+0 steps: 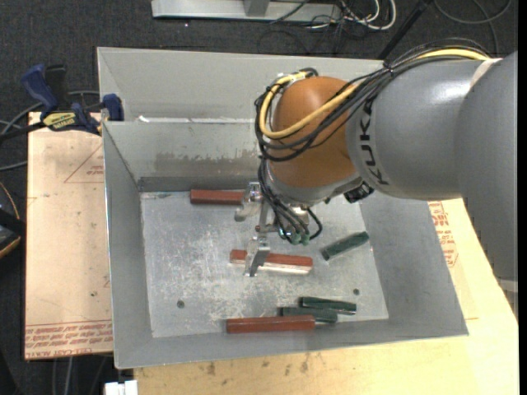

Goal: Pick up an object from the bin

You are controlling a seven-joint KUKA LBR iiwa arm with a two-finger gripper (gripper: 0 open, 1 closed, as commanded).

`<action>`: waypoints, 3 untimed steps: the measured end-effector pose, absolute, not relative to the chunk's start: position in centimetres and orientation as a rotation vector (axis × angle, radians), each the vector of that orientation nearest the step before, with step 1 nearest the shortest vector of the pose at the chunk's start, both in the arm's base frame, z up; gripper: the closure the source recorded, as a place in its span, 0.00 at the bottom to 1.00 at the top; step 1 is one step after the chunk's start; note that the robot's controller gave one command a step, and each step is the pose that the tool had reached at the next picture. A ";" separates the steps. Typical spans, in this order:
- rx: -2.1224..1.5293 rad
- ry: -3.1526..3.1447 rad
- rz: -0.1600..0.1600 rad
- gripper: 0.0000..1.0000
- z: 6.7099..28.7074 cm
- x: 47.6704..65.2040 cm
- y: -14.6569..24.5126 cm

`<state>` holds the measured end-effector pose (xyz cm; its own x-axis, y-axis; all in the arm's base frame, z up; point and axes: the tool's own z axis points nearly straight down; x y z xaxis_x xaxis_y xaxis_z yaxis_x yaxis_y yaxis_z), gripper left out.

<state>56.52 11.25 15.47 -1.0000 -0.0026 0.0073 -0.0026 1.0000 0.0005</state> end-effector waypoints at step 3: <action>0.059 -3.152 -0.012 0.00 7.4 57.1 5.1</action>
Offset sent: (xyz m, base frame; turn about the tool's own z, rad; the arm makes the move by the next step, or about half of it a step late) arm 0.0037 -0.0643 -0.0847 -0.0898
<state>57.09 5.08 7.44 -0.9992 -0.0375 -0.0111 -0.0376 0.9993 0.0076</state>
